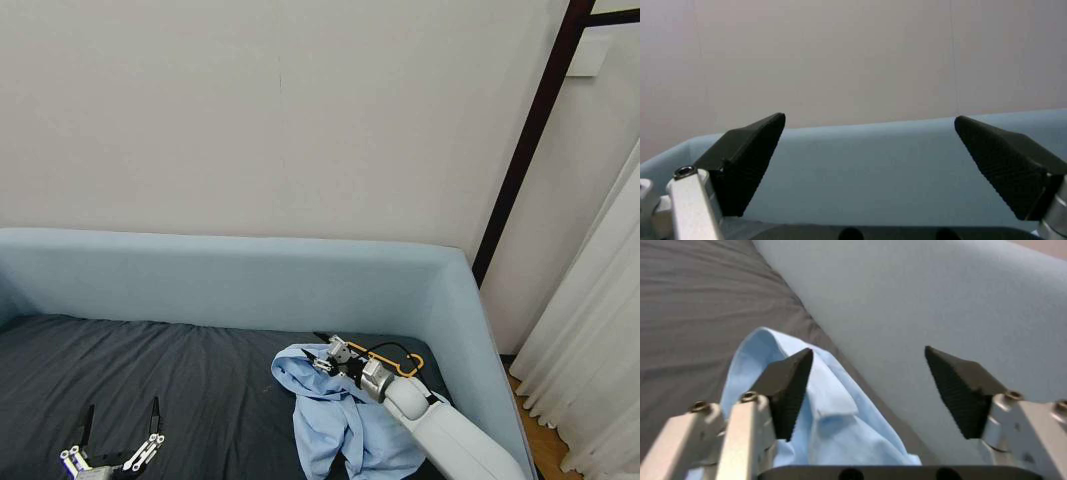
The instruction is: Pick up the clothes from the sofa and hang them on the clothes hanger.
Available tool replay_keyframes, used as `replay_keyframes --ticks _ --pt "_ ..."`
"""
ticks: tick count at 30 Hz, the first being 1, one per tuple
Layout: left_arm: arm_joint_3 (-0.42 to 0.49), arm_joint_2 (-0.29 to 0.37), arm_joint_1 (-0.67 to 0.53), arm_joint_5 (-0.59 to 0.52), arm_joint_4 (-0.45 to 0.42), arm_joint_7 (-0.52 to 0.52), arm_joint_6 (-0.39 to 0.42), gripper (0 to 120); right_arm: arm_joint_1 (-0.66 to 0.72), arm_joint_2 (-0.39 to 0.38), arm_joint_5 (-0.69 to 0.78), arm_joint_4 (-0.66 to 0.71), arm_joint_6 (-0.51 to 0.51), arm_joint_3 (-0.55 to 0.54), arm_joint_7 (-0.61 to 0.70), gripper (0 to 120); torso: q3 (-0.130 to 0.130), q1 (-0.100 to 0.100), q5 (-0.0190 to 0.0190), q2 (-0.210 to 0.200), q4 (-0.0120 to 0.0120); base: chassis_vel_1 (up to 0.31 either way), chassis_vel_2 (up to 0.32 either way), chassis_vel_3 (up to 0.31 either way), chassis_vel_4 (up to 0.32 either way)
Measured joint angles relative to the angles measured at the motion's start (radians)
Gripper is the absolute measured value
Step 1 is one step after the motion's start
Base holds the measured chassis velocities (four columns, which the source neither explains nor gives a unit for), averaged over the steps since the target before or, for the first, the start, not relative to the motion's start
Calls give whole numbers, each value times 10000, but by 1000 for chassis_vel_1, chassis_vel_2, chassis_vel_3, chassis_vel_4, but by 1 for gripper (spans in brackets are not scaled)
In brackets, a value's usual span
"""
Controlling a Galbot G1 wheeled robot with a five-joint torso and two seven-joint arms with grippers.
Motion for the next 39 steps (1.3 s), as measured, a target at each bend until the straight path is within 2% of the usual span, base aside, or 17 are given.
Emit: replay_keyframes --ticks 1,5,6,8,17,21,22,27,28,32,33,35,38,39 --pt "0 0 0 0 0 0 0 100 0 0 0 0 0 0 0 70 0 0 0 0 0 0 0 0 0" --pt "-90 150 -29 -44 4 -31 13 100 -203 -305 90 205 -31 165 -522 88 0 0 0 0 1 0 0 0 0" --pt "-90 150 -29 -44 4 -31 13 100 -203 -305 90 205 -31 165 -522 88 0 0 0 0 1 0 0 0 0" --pt "-105 205 -55 -68 54 -50 20 100 -372 -375 -252 363 -23 -111 -44 98 -1 0 0 0 2 0 0 0 0" --pt "-122 358 -55 -127 151 -159 26 100 -430 -35 -1748 84 -655 -751 1894 100 0 0 -1 0 2 0 0 0 0" --pt "-222 487 -39 -292 190 -180 20 100 -248 337 -2056 -281 -1014 -962 2583 87 0 0 -3 0 3 0 0 0 0" --pt "-222 487 -39 -292 190 -180 20 100 -248 337 -2056 -281 -1014 -962 2583 87 0 0 -3 0 3 0 0 0 0" --pt "-297 629 -81 -416 316 -184 6 100 -197 675 -2121 -625 -1490 -1087 3012 64 0 0 -3 0 3 0 0 0 0" --pt "-297 629 -81 -416 316 -184 6 100 -197 675 -2121 -625 -1490 -1087 3012 64 0 0 -3 0 3 0 0 0 0" --pt "-255 634 -172 -423 459 -186 -25 100 -187 787 -2288 -831 -1544 -1027 3138 45 0 0 -2 0 2 0 0 0 0" --pt "-255 634 -172 -423 459 -186 -25 100 -187 787 -2288 -831 -1544 -1027 3138 45 0 0 -2 0 2 0 0 0 0" --pt "-215 646 -243 -423 523 -186 -25 100 -180 817 -2382 -904 -1544 -938 3138 35 0 0 -2 0 1 0 0 0 0" --pt "-186 663 -297 -423 558 -186 -17 100 -175 823 -2414 -928 -1529 -869 3129 29 0 -1 -1 -1 2 0 0 0 0" --pt "-155 679 -348 -421 594 -186 9 100 -176 806 -2417 -924 -1486 -804 3106 22 0 0 -1 0 2 0 0 0 0"
